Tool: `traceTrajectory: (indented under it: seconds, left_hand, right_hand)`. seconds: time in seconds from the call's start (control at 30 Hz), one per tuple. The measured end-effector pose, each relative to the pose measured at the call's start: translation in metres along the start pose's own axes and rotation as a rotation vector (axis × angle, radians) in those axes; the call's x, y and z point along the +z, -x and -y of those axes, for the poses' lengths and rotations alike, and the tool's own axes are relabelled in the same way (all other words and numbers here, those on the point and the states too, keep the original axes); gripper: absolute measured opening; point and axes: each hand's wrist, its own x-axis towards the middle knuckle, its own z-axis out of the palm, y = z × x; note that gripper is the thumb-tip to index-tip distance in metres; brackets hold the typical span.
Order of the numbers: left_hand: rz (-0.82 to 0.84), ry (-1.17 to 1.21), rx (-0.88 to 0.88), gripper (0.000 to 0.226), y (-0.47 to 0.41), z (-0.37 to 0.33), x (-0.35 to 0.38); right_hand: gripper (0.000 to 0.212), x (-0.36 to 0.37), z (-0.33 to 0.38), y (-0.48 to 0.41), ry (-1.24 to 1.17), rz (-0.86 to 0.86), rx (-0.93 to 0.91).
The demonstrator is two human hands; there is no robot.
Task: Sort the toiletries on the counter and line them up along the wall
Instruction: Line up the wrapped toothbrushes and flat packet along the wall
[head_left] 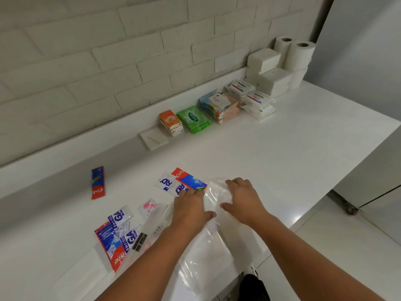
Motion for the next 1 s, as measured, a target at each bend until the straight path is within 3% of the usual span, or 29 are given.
traceTrajectory:
  seconds: [0.2, 0.4, 0.57, 0.67, 0.77, 0.83, 1.0]
  left_hand:
    - [-0.064, 0.044, 0.023, 0.051, 0.004, -0.004, -0.003]
    - [-0.104, 0.295, -0.02, 0.014, 0.009, 0.003, -0.013]
    - [-0.195, 0.555, -0.1, 0.025, 0.01, 0.015, -0.031]
    - [-0.269, 0.68, -0.129, 0.021, 0.009, 0.026, -0.043]
    - [-0.326, 0.875, -0.16, 0.003, 0.006, 0.035, -0.055]
    - [-0.347, 0.984, -0.187, 0.003, 0.004, 0.041, -0.062]
    - [-0.366, 1.074, -0.227, 0.005, -0.008, 0.062, -0.067]
  right_hand:
    - [0.061, -0.002, -0.004, 0.001, -0.098, -0.035, 0.028]
    - [0.011, -0.013, -0.002, -0.002, -0.461, -0.162, 0.005]
    - [0.016, -0.033, 0.018, -0.013, -0.84, -0.204, 0.045]
    - [0.022, -0.038, 0.03, -0.019, -1.023, -0.07, 0.05]
    - [0.011, -0.035, 0.04, -0.024, -0.993, 0.053, -0.031]
    - [0.005, -0.03, 0.049, -0.031, -0.954, 0.053, -0.056]
    - [0.01, -0.024, 0.075, -0.059, -0.986, 0.035, -0.002]
